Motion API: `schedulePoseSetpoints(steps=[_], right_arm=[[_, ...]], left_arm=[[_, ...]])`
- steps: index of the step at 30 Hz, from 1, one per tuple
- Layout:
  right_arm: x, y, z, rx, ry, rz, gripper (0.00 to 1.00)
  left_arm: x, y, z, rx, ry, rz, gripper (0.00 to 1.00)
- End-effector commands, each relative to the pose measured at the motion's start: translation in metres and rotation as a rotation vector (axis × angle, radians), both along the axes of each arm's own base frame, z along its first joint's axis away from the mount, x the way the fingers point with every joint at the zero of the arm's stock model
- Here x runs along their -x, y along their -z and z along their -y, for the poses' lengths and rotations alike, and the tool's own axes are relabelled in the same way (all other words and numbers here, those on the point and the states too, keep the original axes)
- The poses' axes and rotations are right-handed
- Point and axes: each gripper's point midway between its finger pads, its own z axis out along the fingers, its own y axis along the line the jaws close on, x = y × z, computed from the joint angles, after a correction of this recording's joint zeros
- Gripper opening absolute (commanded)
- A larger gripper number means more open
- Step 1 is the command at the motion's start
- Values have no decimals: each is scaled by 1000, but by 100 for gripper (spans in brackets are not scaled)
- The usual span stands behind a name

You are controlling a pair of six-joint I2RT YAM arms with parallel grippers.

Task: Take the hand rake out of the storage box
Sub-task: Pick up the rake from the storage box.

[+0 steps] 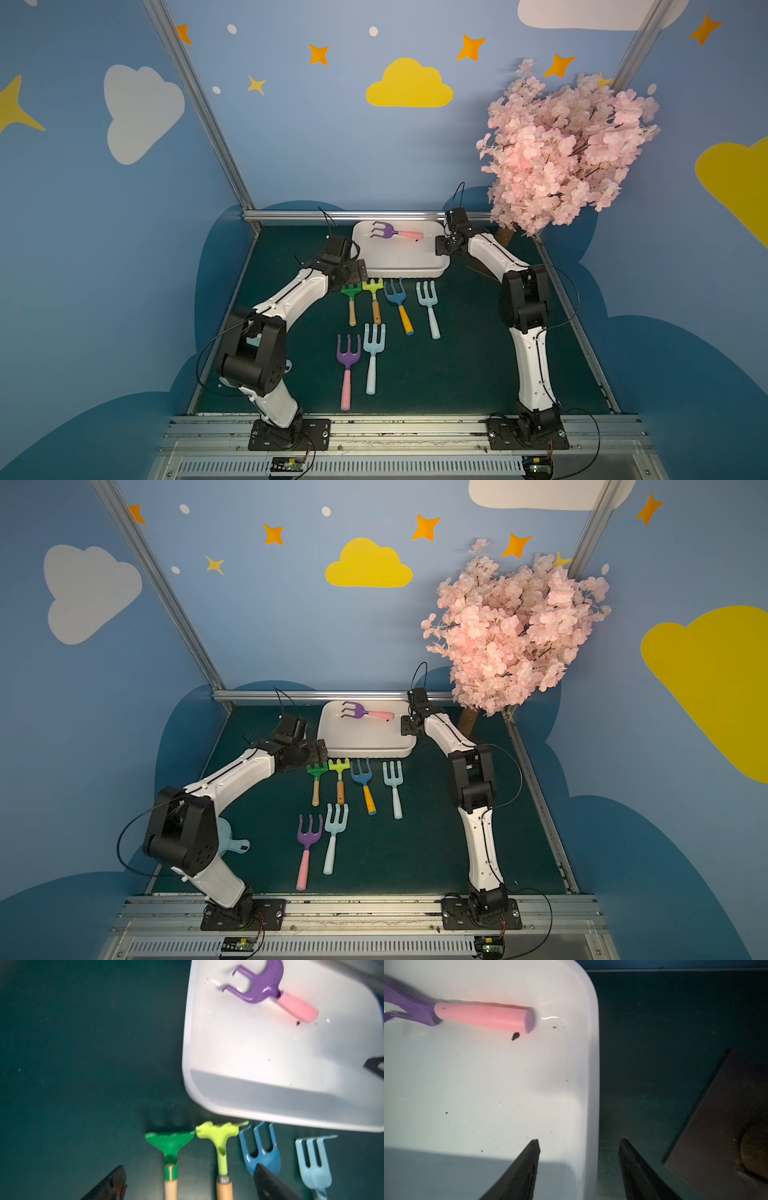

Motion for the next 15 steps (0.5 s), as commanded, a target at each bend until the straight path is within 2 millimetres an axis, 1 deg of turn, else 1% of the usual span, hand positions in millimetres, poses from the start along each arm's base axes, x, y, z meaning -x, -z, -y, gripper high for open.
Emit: schedulePoseSetpoints(steps=[1,2,4,6,7,9,11,12,15], right_arm=[[-1,-10,-4,-44,0,4,65],[-1,-10,-4,-45,2,7,65],[-2,-9,-4,-52,2,14,65],[-2,-6,-6,-61,-5,13,64],[-2,-6,-7,-65,-7,13,64],[-3,-4,-8,-70,-13,10,64],[-2,-3,-10,-80,-20,9,64],[-2,-3,-11,-85,-24,8,63],[-3,-1,-14,-95,-37,13,62]], left_arm=[[-51,-17,22,-4,83,88,83],[-67,-19,27,-4,100,107,82],[-104,-12,35,-29,110,123,75],[-132,-2,44,-29,132,114,69],[-147,4,48,-29,135,110,68],[-171,9,57,-30,155,118,67],[-190,20,59,-50,153,122,67],[-197,29,60,-53,157,119,67],[-216,40,59,-52,144,147,67]])
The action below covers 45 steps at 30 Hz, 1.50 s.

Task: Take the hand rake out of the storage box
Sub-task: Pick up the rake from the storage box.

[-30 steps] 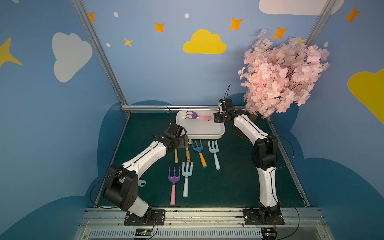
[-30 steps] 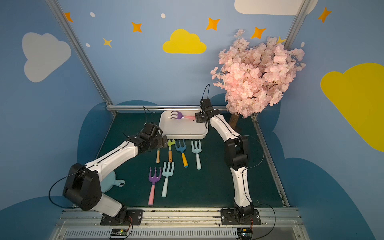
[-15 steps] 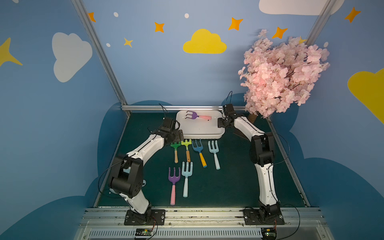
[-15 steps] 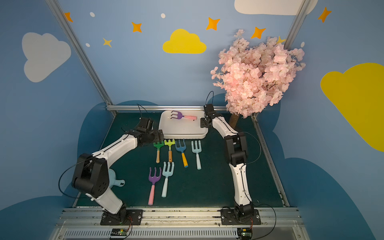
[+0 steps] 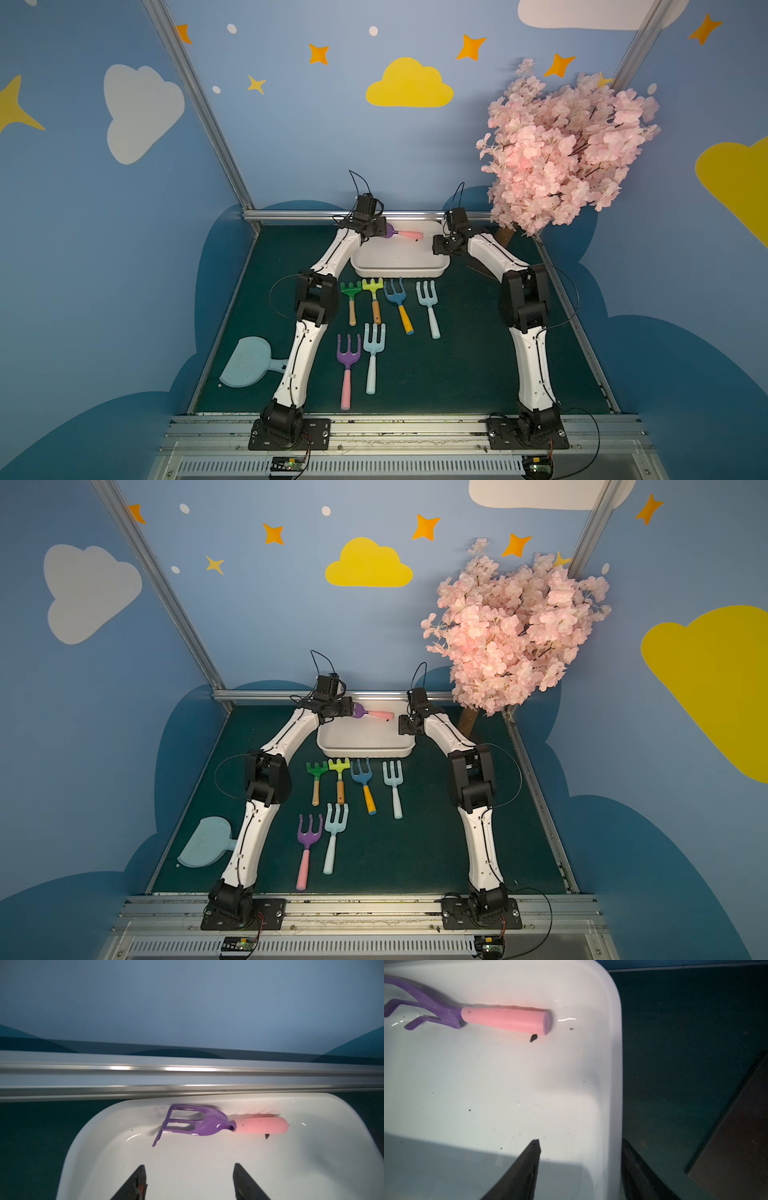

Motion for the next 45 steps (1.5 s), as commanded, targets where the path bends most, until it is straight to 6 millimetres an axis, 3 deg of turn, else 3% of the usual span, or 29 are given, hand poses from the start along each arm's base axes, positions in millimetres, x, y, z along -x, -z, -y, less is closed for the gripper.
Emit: schedulePoseSetpoints(steps=[1,6,22,28,33,34,35,45], right_arm=[[-1,2,-3,-27,-14,4,62],[0,7,-4,-54,-29,-6,61],[8,23,-12,-185,-98,-75,53],[10,20,-9,-230,-95,-91,49],[12,17,-6,-233,-89,-92,47],[13,17,-5,-233,-87,-94,47],[13,16,-4,-234,-84,-93,47],[17,12,6,-238,-68,-96,46]], left_arm=[[-3,20,-11,-40,0,-41,67],[-17,24,-10,-35,-1,33,64],[-38,21,-6,64,-7,127,47],[-39,25,-6,58,-10,130,29],[-38,25,-3,20,6,135,25],[-37,24,-3,13,3,137,9],[-37,25,-6,5,-12,134,3],[-30,15,-3,8,16,122,3]])
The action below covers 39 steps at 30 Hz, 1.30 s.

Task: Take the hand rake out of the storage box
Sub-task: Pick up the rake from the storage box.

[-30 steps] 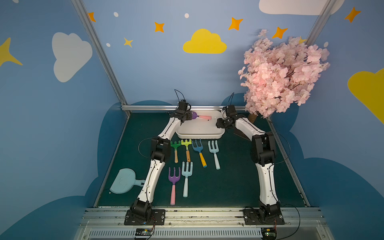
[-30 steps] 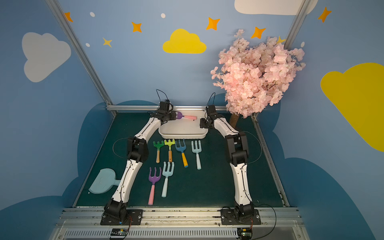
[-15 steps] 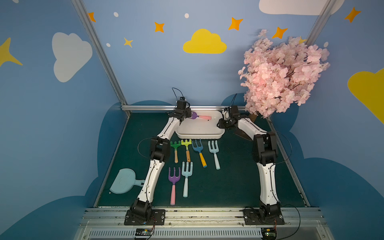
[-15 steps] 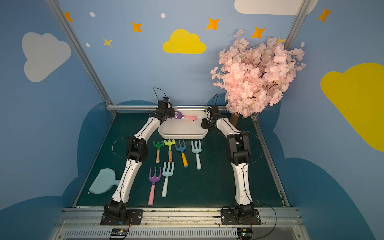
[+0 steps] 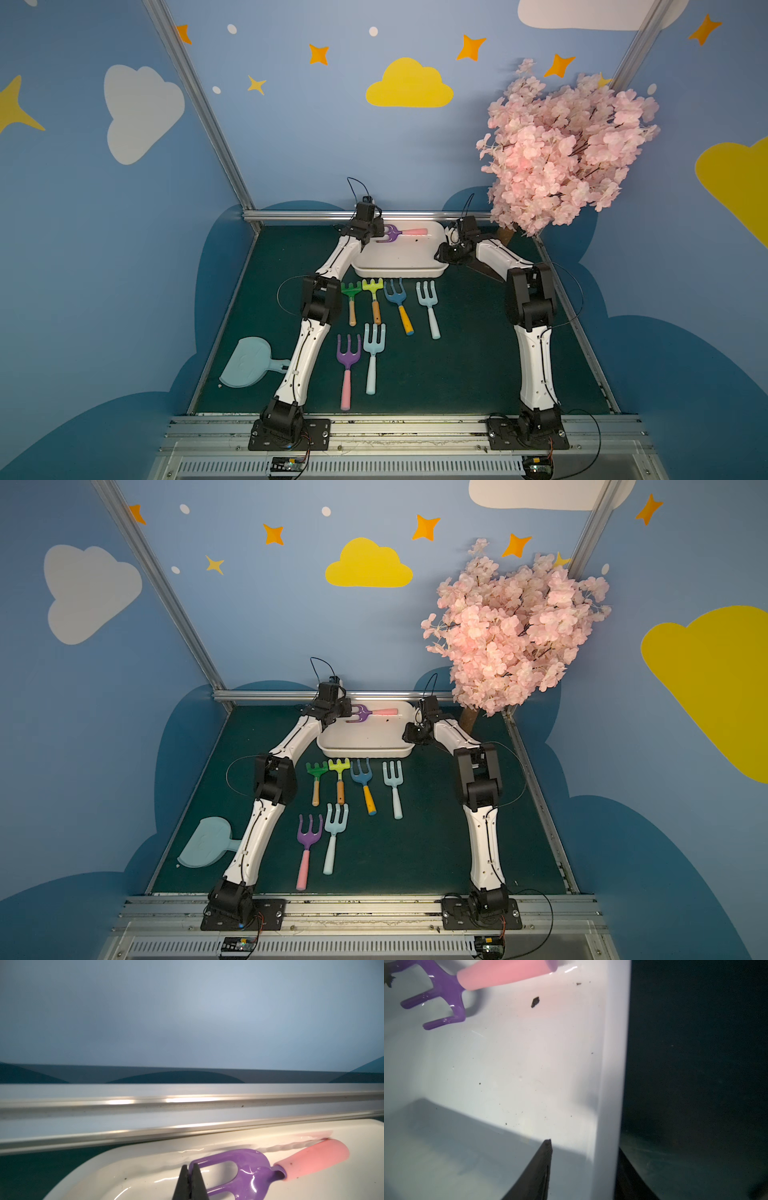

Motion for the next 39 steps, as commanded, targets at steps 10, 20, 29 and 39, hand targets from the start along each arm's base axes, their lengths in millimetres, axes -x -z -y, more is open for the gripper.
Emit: schedulePoseSetpoints(steps=[10,20,29,39], right_arm=[[27,-88,13,14,-59,153,57],[141,-181,-25,86,-363,418,73],[254,-178,-60,22,-470,473,78],[310,-105,-66,257,-538,336,77]], left_arm=[[46,-94,1,20,76,28,2],[155,-152,14,-38,382,0,2],[282,-117,40,-94,606,-88,2],[346,-84,48,-96,694,-240,2]])
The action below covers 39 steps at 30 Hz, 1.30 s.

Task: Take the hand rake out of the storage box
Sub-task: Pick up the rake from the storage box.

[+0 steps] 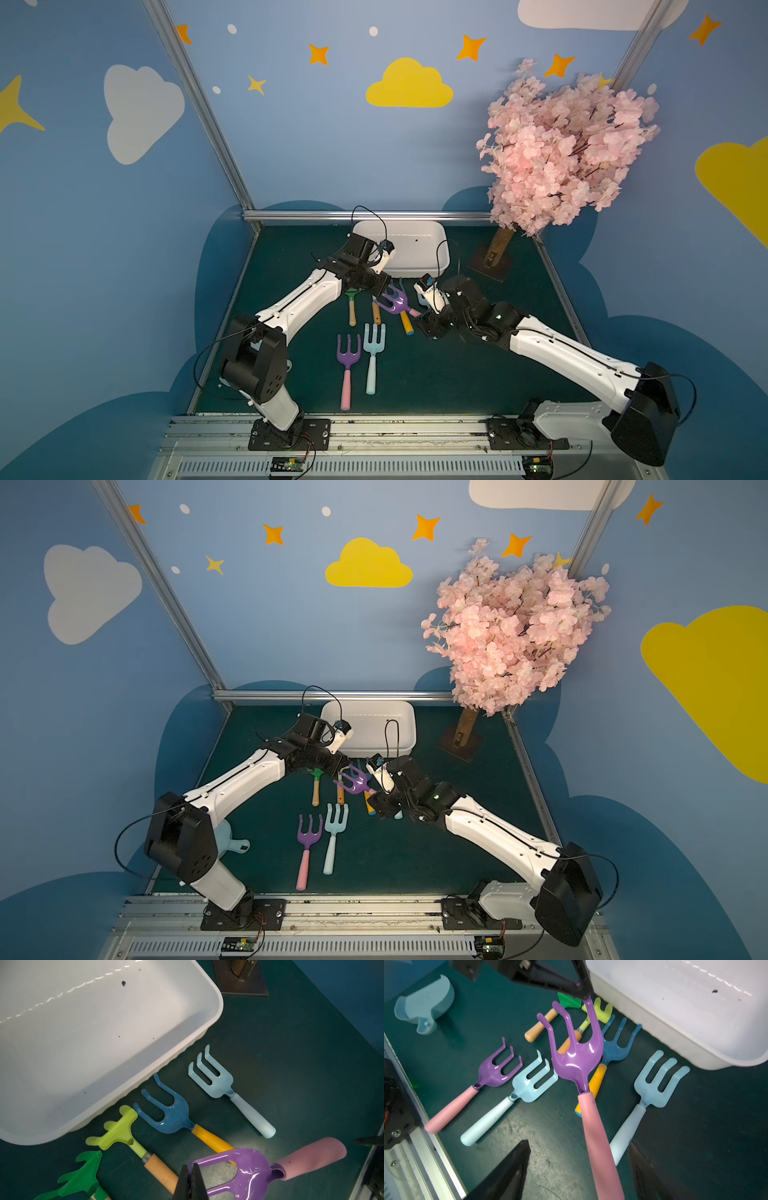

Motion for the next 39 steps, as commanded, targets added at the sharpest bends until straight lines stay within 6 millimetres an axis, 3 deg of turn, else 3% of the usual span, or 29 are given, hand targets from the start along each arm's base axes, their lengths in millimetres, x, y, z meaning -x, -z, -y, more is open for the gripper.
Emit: schedulePoseSetpoints(steps=[1,7,12,13,16,18,20,21,22,23,26,32,34,39], right_arm=[[0,23,13,98,51,-24,77],[14,49,5,181,38,-149,63],[22,70,0,286,25,-213,57],[23,72,-2,299,20,-215,52],[21,76,-5,323,49,-208,21],[20,77,-7,313,73,-208,11],[21,77,-5,298,107,-216,4],[24,78,-3,285,124,-226,1],[26,80,1,273,145,-238,0],[29,82,4,263,167,-251,0],[48,91,17,213,234,-329,0],[110,123,25,160,267,-507,0],[118,129,26,171,280,-520,0],[123,134,9,170,260,-558,0]], left_arm=[[19,-1,3,27,43,-24,3],[28,5,7,20,55,-61,3],[31,6,10,39,56,-85,3],[31,6,11,41,57,-89,3],[33,6,13,45,62,-98,3],[33,4,15,62,60,-101,5],[30,-3,14,77,30,-90,26],[30,-7,13,91,14,-84,41],[27,-12,10,107,-13,-68,81],[26,-17,5,122,-42,-57,100],[24,-31,-14,209,-135,-9,100],[28,-63,-73,299,-356,263,100],[34,-66,-82,299,-381,288,100],[37,-57,-92,251,-418,257,100]])
